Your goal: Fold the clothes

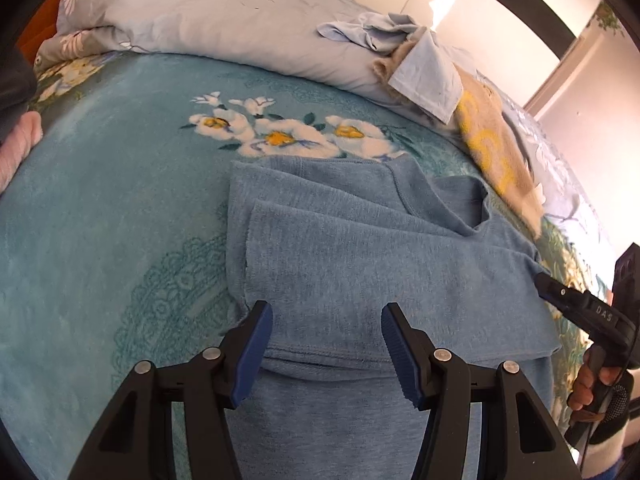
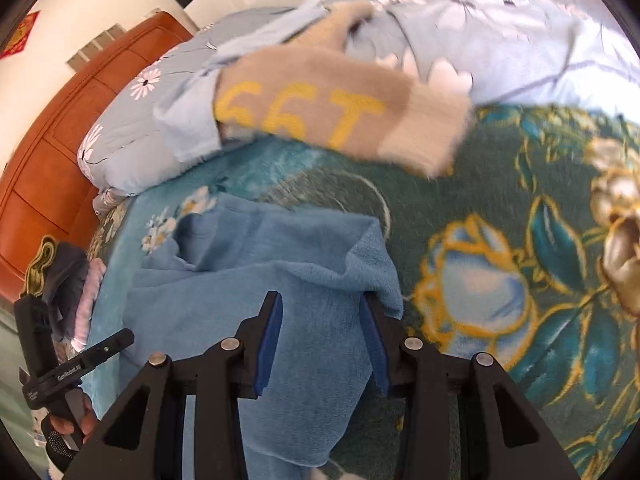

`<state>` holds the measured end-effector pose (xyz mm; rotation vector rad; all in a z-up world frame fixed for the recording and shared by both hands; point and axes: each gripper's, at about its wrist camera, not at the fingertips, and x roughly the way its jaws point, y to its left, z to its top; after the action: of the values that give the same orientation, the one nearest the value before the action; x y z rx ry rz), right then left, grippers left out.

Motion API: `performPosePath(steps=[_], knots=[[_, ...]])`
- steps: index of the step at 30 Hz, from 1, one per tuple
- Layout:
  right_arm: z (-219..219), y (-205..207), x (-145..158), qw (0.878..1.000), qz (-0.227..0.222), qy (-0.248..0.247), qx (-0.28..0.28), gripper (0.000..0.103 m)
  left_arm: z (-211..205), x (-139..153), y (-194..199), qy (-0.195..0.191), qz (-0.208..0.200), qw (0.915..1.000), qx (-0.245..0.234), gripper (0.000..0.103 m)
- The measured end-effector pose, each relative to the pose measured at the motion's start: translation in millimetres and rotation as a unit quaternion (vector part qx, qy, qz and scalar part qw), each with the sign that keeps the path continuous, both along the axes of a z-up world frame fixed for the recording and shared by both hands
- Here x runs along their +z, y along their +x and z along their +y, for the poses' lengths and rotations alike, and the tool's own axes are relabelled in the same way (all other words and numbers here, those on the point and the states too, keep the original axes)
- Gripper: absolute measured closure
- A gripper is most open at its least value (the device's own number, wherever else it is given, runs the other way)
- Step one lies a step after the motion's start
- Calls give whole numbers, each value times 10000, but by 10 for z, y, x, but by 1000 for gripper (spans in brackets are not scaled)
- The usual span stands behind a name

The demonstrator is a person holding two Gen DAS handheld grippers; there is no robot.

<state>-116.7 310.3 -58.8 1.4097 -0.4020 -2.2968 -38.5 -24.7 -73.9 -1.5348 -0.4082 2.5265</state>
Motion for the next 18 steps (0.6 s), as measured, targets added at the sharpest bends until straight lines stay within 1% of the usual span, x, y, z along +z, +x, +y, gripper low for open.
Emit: performPosePath(steps=[2, 4, 7, 9, 11, 14, 17, 18], knots=[[33, 23, 38, 9999, 14, -87, -64, 62, 19, 57, 26, -37, 27, 10000, -71, 42], [51, 93, 148, 9999, 121, -98, -35, 62, -29, 135, 112, 75, 119, 9999, -93, 42], [130, 318, 257, 9995, 263, -164, 78, 62, -136, 220, 279, 195, 269, 9994, -84, 42], [215, 500, 227, 9994, 213, -243, 81, 62, -257, 215, 409, 148, 320, 9994, 39, 42], [312, 675, 146, 9994, 49, -343, 89, 62, -389, 166, 513, 130, 272, 9993, 212, 42], [417, 905, -1, 9972, -314, -646, 191, 62, -600, 13, 606, 476, -26, 9983, 347, 42], [447, 1108, -52, 9938, -444, -980, 297, 62, -757, -146, 710, 875, -329, 9948, 400, 42], [440, 1161, -57, 9926, -475, -1073, 316, 62, -780, -164, 757, 968, -295, 9941, 382, 42]])
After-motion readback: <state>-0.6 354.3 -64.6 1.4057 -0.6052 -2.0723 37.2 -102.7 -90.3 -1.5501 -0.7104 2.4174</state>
